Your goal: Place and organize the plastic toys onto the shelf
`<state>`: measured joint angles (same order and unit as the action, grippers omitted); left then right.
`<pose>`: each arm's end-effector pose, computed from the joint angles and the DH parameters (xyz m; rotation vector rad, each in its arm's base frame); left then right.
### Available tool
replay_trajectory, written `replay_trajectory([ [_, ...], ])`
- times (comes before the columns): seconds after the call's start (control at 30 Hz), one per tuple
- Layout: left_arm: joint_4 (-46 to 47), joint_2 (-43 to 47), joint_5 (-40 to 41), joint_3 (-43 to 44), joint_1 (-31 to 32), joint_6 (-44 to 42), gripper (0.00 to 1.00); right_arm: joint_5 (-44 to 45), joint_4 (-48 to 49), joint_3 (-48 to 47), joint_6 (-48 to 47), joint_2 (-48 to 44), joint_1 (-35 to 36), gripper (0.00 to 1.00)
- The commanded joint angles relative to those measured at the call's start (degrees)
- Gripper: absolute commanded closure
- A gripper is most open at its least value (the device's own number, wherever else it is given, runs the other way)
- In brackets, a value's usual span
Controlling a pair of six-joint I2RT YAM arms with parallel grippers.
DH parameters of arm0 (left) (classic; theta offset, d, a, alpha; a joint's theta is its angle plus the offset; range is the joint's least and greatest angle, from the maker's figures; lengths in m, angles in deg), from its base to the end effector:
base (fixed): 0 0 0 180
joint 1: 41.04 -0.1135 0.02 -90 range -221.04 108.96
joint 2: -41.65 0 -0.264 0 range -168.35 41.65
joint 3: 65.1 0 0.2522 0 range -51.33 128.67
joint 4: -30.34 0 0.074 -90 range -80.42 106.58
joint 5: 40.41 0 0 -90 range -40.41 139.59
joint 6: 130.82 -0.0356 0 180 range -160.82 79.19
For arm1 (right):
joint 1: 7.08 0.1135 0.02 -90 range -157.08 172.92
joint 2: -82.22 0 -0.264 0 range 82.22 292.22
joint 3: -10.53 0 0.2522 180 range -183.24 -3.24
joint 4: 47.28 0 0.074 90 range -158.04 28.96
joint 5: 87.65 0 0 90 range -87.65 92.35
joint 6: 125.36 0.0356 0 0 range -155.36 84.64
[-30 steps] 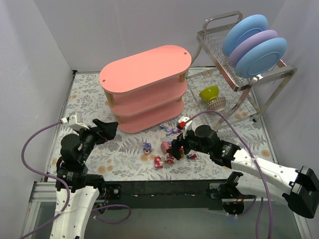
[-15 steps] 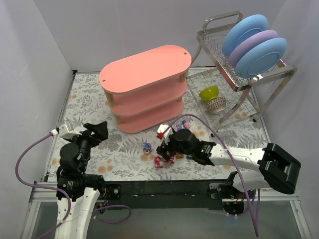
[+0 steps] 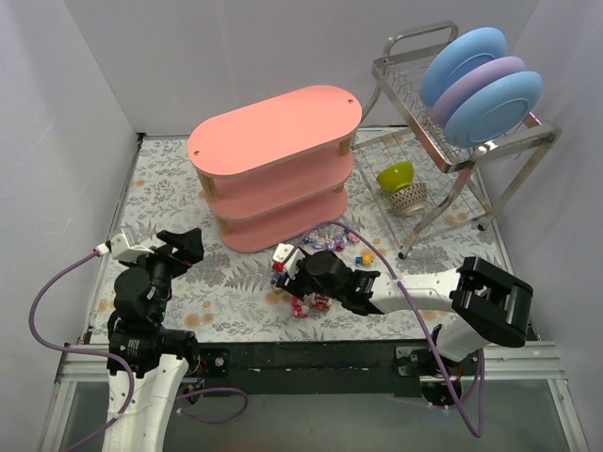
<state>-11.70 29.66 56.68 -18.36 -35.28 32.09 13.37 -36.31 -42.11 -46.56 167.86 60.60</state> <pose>0.0775 -0.0034 0.2982 -1.0660 1.4304 -0.9085 0.1250 0.2864 0.1985 -1.1538 1.6045 0.4615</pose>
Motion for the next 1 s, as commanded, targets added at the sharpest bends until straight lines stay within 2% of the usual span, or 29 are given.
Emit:
replay_trajectory([
  [0.0,-0.38,-0.84,0.38,-0.1,-0.05,-0.13,0.02,1.89,4.8,-3.14,-1.1,1.63,0.96,0.41],
  [0.2,-0.38,-0.93,0.2,-0.1,-0.05,-0.13,0.02,2.33,5.85,-4.54,-1.37,4.35,1.4,0.48],
  [0.4,-0.29,-0.76,0.12,-0.1,-0.05,-0.22,0.02,3.74,5.94,-5.51,-2.33,5.76,1.58,0.63],
  [0.5,-0.29,-0.75,0.2,-0.19,-0.05,-0.13,0.02,4.44,5.85,-5.6,-3.39,5.58,1.66,0.73],
  [0.53,-0.29,-0.76,0.2,-0.19,-0.05,-0.13,0.02,4.53,5.85,-5.6,-3.74,5.67,1.67,0.82],
  [0.63,-0.29,-0.67,0.11,-0.19,-0.05,-0.22,0.02,4.79,5.94,-6.04,-5.75,5.58,1.58,0.99],
  [0.97,-0.29,-0.84,0.12,-0.19,-0.05,-0.22,0.02,6.98,13.67,-8.23,-15.95,6.02,1.58,0.99],
])
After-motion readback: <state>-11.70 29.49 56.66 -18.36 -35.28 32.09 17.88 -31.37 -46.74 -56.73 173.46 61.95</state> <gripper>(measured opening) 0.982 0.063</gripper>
